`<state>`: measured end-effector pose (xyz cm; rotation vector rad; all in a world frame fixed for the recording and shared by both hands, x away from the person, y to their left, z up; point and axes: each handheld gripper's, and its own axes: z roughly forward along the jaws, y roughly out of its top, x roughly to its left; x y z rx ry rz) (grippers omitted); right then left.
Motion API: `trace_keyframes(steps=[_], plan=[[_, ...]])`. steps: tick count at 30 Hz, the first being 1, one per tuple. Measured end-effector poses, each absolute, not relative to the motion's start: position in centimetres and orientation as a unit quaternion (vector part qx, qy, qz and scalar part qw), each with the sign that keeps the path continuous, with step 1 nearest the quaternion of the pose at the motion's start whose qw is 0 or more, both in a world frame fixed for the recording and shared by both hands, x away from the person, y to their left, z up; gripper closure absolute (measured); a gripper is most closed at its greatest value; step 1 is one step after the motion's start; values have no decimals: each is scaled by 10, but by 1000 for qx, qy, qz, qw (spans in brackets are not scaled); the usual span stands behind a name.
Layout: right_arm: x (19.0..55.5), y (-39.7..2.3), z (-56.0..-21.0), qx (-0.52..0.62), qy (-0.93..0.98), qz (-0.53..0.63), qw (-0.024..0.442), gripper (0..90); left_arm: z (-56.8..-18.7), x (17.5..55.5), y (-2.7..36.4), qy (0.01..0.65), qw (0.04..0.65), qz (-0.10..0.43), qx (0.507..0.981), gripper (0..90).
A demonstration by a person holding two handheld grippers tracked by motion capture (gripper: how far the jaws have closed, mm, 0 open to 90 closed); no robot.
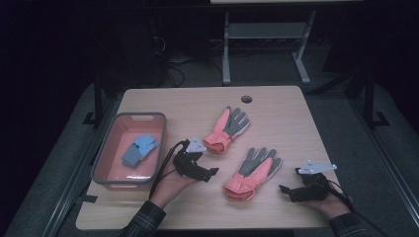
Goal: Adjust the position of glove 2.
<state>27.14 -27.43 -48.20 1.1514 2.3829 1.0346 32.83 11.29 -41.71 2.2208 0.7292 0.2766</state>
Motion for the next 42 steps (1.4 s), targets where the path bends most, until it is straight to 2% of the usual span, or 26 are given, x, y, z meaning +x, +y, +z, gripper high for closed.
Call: trace_keyframes(steps=[18,20,34,42], plan=[[271,-274,-482,401,829,360,149,94,-397,405,93,308,390,131,858,145],[271,-274,-482,401,829,361,149,94,-398,412,91,309,392,127,857,186],[271,-274,-482,401,829,360,149,94,-416,468,69,330,375,122,858,239],[271,-274,-482,401,829,361,149,94,-433,483,61,338,365,104,861,330]])
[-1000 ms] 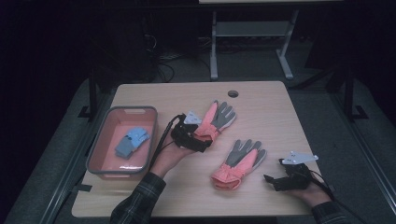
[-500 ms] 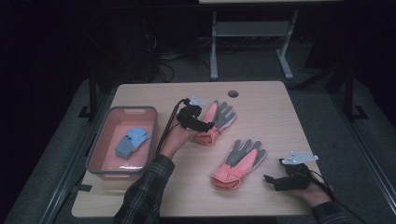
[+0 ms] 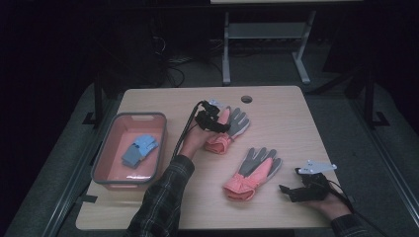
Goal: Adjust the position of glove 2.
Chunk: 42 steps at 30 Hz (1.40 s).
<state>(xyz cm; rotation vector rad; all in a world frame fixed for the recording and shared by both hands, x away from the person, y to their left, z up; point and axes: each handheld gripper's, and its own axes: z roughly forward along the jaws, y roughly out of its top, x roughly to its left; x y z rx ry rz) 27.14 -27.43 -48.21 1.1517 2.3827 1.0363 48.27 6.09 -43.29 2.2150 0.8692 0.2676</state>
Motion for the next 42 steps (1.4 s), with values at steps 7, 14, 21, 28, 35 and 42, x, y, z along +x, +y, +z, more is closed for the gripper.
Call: trace_keyframes(steps=[7,14,21,28,35,42], plan=[[271,-274,-482,403,828,359,149,94,-446,488,64,348,367,74,859,495],[271,-274,-482,403,828,359,149,94,-443,485,68,341,369,62,862,794],[271,-274,-482,404,828,360,149,94,-429,471,71,339,379,45,860,825],[270,-274,-476,402,833,356,132,146,-415,448,83,336,388,38,857,828],[267,-267,-468,387,836,370,121,275,-407,418,93,338,394,32,854,827],[264,-260,-467,371,844,372,110,305,-417,389,96,340,391,39,855,824]])
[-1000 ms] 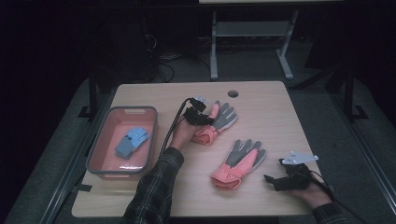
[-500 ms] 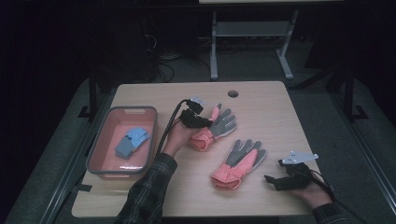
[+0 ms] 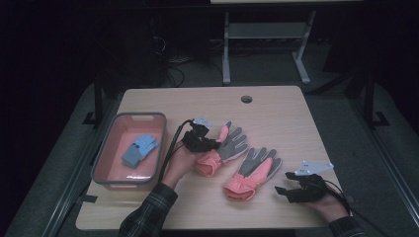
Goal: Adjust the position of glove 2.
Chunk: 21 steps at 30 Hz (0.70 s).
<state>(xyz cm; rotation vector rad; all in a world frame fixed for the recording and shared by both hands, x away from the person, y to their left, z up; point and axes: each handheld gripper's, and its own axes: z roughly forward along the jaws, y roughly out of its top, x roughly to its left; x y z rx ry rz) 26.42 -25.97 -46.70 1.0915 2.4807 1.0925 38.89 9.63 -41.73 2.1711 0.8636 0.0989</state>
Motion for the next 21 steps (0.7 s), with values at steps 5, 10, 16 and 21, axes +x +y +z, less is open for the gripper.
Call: trace_keyframes(steps=[5,10,16,21], plan=[[264,-258,-467,369,845,372,105,311,-428,372,99,348,384,26,855,780],[264,-257,-467,368,846,372,104,315,-422,368,105,349,399,35,847,561],[264,-257,-466,369,845,375,93,442,-414,371,116,370,396,77,837,660],[264,-254,-464,362,850,376,77,650,-430,375,123,406,366,81,833,850]])
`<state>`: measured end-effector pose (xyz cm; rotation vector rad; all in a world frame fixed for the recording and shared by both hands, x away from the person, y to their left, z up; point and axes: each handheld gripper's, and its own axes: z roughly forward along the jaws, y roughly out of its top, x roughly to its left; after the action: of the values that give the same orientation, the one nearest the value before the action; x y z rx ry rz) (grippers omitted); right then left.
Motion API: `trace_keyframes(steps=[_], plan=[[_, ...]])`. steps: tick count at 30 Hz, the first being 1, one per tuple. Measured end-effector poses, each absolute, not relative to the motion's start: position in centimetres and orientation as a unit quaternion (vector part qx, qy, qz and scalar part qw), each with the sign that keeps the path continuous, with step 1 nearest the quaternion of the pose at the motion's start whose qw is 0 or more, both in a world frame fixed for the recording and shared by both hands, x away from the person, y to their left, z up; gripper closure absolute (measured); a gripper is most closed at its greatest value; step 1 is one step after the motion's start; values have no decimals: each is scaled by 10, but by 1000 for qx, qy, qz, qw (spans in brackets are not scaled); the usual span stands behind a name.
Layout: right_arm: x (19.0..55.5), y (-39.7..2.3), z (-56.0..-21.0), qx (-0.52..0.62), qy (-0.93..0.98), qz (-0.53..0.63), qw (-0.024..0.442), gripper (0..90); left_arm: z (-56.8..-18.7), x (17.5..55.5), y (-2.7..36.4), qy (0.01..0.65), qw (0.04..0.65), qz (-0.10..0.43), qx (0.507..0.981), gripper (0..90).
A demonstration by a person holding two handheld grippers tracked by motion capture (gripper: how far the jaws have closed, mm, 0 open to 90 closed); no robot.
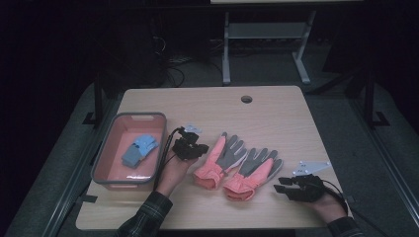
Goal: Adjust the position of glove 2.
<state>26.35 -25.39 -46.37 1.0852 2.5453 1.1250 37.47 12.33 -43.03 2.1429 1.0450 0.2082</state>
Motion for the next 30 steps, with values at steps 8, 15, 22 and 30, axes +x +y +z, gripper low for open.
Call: trace_keyframes(steps=[8,15,22,30], plan=[[264,-248,-465,352,856,373,70,672,-430,370,132,408,403,46,818,609],[263,-246,-464,348,856,376,72,692,-435,365,128,381,408,7,830,571],[267,-239,-465,344,859,374,67,730,-433,361,123,366,407,-4,837,552],[272,-235,-465,351,858,370,69,819,-440,363,117,354,398,-9,846,851]])
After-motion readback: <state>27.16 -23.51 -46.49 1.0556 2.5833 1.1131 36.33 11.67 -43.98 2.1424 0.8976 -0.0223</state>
